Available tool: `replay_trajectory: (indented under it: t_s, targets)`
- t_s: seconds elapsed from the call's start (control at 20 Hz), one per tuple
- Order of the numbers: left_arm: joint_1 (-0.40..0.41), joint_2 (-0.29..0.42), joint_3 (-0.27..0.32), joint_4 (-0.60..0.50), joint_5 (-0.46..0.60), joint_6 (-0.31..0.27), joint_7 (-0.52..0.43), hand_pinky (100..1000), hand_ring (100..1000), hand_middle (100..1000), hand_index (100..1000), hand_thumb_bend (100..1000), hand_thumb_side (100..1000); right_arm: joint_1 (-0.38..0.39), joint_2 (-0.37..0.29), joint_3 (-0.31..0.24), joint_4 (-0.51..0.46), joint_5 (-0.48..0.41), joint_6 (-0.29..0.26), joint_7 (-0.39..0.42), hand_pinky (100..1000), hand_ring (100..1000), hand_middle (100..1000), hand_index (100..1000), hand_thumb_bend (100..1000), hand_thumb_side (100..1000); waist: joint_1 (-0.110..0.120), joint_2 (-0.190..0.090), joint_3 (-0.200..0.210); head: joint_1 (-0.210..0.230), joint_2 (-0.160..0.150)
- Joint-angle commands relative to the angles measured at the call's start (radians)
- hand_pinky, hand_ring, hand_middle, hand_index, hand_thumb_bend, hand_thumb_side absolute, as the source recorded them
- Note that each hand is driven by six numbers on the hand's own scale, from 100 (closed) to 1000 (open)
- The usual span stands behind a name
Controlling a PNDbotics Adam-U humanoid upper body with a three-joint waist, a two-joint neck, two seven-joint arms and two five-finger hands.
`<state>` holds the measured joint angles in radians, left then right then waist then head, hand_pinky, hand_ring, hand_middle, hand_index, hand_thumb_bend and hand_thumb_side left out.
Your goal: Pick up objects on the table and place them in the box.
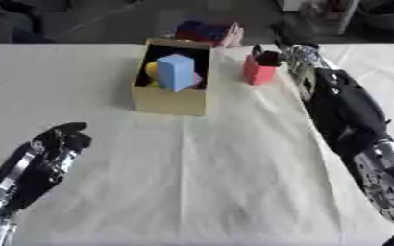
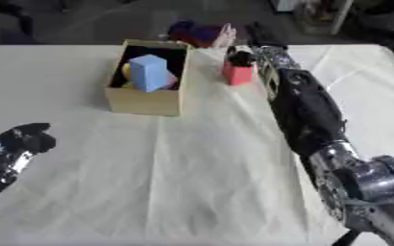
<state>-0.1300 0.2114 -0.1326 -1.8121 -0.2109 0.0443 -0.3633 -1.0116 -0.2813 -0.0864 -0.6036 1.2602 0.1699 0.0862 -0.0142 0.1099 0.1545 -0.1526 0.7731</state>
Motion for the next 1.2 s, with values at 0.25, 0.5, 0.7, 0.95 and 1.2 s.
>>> replay_trajectory:
  t_s: [0.25,0.5,0.7,0.95,1.2]
  targets:
    - [-0.020,0.015,0.005,-0.018,0.007,-0.001,0.002,813,745,657,865,100,705,-0.012,0.007,0.006,0.002,-0.035,-0.021,0.030,982,978,983,1000,276,623,0.021,0.008,0.007,-0.008,-0.003]
    - [-0.027,0.018,0.006,-0.019,0.008,-0.001,0.003,814,745,657,865,100,705,-0.011,0.005,0.007,-0.004,-0.004,-0.024,0.016,983,981,980,1000,290,598,0.023,0.020,0.016,-0.015,-0.003]
    - [-0.035,0.019,0.006,-0.021,0.009,-0.001,0.003,813,745,657,865,100,704,-0.013,0.001,0.001,-0.018,0.031,0.002,-0.048,982,979,971,1000,308,540,0.023,0.031,0.021,-0.018,-0.003]
    - [-0.042,0.022,0.006,-0.022,0.010,-0.001,0.003,814,745,657,865,100,705,-0.015,-0.006,-0.007,-0.021,0.065,0.050,-0.145,977,971,960,1000,299,528,0.024,0.043,0.025,-0.023,-0.003]
    - [-0.048,0.023,0.005,-0.024,0.010,-0.001,0.002,814,745,657,865,100,705,-0.009,-0.010,-0.019,0.013,0.038,0.085,-0.163,974,965,953,1000,265,557,0.024,0.053,0.030,-0.026,-0.003]
